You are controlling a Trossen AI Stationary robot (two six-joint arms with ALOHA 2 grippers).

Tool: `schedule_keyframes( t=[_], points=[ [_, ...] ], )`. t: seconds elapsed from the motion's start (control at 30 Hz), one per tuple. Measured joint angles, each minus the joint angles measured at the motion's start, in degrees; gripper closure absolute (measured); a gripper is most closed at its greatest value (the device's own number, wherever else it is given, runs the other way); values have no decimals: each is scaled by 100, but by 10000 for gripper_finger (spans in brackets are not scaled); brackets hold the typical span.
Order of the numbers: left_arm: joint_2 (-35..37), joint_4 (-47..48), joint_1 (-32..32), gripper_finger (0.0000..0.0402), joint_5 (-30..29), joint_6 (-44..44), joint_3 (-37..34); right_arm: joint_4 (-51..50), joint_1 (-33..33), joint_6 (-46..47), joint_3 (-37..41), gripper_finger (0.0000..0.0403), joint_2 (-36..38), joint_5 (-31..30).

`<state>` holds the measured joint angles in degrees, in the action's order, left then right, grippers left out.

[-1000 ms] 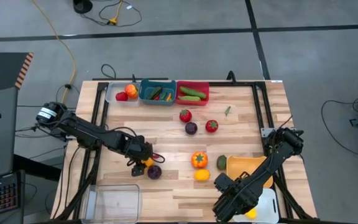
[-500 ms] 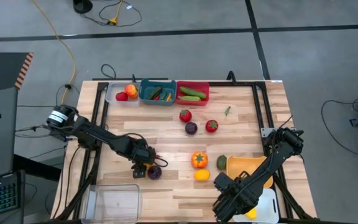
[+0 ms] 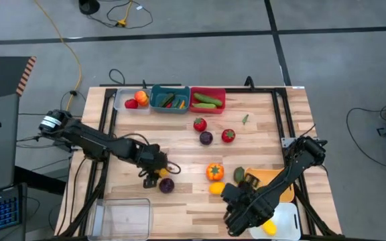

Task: Sort produce into baskets
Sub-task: Put the lemon into the white bin

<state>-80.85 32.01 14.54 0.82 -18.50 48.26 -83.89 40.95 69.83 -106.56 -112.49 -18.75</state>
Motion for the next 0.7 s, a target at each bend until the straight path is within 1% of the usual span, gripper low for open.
schedule_keyframes(
  t=[0.1,0.17,0.27,0.33,0.4,0.5,0.57,0.63,0.7],
  points=[
    [267,-6,-120,172,0,291,212,315,-134,-870,0,137,0,-719],
    [416,-1,-176,172,0,477,352,654,-234,-1628,0,137,0,-1243],
    [577,-24,-208,171,-2,757,530,1380,-389,-3035,0,137,0,-1978],
    [646,-26,-206,171,25,890,597,1971,-503,-4100,0,137,0,-2342],
    [681,-95,-205,171,100,991,632,2536,-629,-5177,0,137,0,-2509],
    [688,-275,-205,170,340,1080,640,3272,-842,-6626,0,137,0,-2524],
    [686,-340,-205,170,454,1079,640,3671,-972,-7403,0,137,0,-2520],
    [686,-350,-205,170,472,1080,640,3999,-1089,-7920,0,137,0,-2513],
    [686,-347,-205,170,470,1080,640,4239,-1185,-8062,0,137,0,-2507]
  ],
)
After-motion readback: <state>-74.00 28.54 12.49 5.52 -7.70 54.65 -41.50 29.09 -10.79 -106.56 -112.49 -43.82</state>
